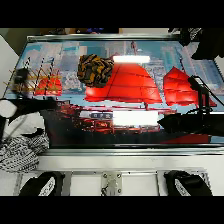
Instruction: Fold the clothes and pants, and hang the long-sleeved shirts on hangers.
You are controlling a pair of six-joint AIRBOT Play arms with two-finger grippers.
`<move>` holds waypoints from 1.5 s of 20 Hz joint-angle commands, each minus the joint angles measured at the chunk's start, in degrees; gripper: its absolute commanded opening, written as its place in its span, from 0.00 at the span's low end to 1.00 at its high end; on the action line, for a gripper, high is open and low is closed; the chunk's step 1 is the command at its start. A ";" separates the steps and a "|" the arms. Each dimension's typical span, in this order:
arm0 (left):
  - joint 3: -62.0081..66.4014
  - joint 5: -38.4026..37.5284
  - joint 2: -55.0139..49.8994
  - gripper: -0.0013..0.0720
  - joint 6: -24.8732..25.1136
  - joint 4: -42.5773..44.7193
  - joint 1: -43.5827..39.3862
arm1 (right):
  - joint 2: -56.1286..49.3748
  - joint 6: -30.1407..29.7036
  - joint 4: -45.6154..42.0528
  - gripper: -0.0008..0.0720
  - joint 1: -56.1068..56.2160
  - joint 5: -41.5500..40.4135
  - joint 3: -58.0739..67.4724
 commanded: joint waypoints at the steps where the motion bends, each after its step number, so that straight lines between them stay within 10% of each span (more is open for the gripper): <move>1: 0.98 2.25 -1.62 0.99 -0.24 9.92 13.53 | -0.07 0.00 0.00 0.04 0.02 0.00 -0.02; 15: -3.54 2.93 -28.55 0.99 -0.81 13.29 19.47 | -0.07 0.00 0.00 0.04 0.02 0.02 -0.02; 19: -3.52 1.92 -26.67 0.04 -1.64 13.27 19.47 | -0.04 0.00 0.04 0.04 0.02 0.00 -0.02; 30: 13.09 -5.29 20.59 0.04 -2.45 0.20 16.41 | -0.04 0.00 5.64 0.04 0.00 -0.20 0.00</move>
